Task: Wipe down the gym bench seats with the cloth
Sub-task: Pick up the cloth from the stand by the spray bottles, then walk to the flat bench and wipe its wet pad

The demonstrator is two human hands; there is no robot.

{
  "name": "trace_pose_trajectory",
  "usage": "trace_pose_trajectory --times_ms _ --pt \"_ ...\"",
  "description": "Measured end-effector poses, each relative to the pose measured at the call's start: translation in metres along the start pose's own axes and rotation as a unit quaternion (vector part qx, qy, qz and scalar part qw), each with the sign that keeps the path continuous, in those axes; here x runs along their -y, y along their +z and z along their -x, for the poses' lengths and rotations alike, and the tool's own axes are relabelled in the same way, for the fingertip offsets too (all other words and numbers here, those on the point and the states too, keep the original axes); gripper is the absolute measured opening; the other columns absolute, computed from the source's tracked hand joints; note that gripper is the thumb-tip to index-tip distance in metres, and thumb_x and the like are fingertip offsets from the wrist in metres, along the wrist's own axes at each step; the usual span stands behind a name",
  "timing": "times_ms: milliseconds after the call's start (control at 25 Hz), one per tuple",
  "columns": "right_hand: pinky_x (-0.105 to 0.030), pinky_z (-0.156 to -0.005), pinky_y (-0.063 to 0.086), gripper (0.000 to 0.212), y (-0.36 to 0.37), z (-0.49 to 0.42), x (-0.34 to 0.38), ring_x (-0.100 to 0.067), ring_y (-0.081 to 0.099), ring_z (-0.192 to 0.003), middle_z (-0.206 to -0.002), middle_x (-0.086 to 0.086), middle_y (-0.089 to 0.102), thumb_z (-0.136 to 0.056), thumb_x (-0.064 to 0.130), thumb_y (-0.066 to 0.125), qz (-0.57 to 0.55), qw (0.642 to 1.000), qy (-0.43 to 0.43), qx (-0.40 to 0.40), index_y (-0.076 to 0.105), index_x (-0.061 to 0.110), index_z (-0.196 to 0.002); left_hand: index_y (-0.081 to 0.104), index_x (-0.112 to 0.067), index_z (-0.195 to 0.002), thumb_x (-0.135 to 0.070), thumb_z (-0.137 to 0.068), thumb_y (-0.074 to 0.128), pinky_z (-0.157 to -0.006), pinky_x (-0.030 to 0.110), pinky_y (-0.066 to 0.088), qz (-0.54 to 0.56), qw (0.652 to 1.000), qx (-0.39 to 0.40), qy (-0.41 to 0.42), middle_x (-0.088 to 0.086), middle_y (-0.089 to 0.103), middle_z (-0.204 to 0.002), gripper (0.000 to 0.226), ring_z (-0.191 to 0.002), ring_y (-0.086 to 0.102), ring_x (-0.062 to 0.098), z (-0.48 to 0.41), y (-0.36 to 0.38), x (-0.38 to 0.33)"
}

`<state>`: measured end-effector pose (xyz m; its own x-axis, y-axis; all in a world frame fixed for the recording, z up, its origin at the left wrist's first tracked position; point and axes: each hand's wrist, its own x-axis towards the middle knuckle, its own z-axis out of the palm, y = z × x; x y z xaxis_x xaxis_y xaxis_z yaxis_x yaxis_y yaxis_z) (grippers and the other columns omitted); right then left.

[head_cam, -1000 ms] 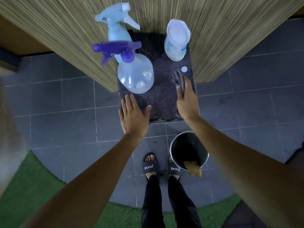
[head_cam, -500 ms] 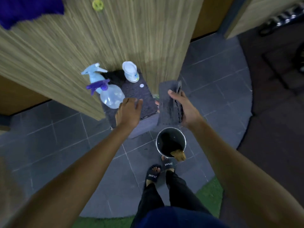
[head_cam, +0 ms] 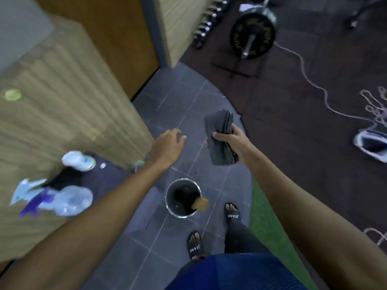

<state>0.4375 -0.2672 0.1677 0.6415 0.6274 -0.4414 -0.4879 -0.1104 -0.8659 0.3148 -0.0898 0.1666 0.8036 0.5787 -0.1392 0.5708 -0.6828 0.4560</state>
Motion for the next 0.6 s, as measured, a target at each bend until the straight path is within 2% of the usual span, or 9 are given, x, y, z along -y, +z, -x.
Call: trace_pose_trajectory --times_ms 200,400,600 --pt "-0.035 -0.064 0.06 0.037 -0.163 0.019 0.031 -0.026 0.075 -0.073 -0.104 -0.02 0.069 -0.094 -0.005 0.06 -0.064 0.991 -0.049 -0.109 0.049 0.001 -0.128 0.061 -0.016 -0.123 -0.036 -0.097 0.051 -0.095 0.041 0.047 -0.052 0.985 0.076 0.146 0.012 0.063 -0.125 0.035 -0.117 0.057 0.033 -0.064 0.071 -0.164" --pt "-0.041 -0.064 0.061 0.038 -0.325 0.022 0.06 -0.039 0.071 -0.078 -0.103 -0.02 0.067 -0.092 -0.01 0.057 -0.089 0.968 -0.075 -0.223 0.049 0.003 -0.126 0.059 -0.018 -0.126 -0.037 -0.098 0.05 -0.095 0.042 0.046 -0.089 0.957 0.116 0.249 0.009 0.063 -0.124 0.035 -0.117 0.057 0.031 -0.118 0.145 -0.334" --pt "-0.035 -0.059 0.059 0.038 -0.444 0.012 0.088 -0.029 0.074 -0.068 -0.093 -0.016 0.065 -0.091 -0.014 0.054 -0.092 0.946 -0.065 -0.304 0.047 0.009 -0.12 0.058 -0.02 -0.128 -0.039 -0.098 0.048 -0.096 0.042 0.044 -0.114 0.937 0.155 0.292 0.005 0.064 -0.119 0.037 -0.113 0.058 0.028 -0.17 0.202 -0.45"
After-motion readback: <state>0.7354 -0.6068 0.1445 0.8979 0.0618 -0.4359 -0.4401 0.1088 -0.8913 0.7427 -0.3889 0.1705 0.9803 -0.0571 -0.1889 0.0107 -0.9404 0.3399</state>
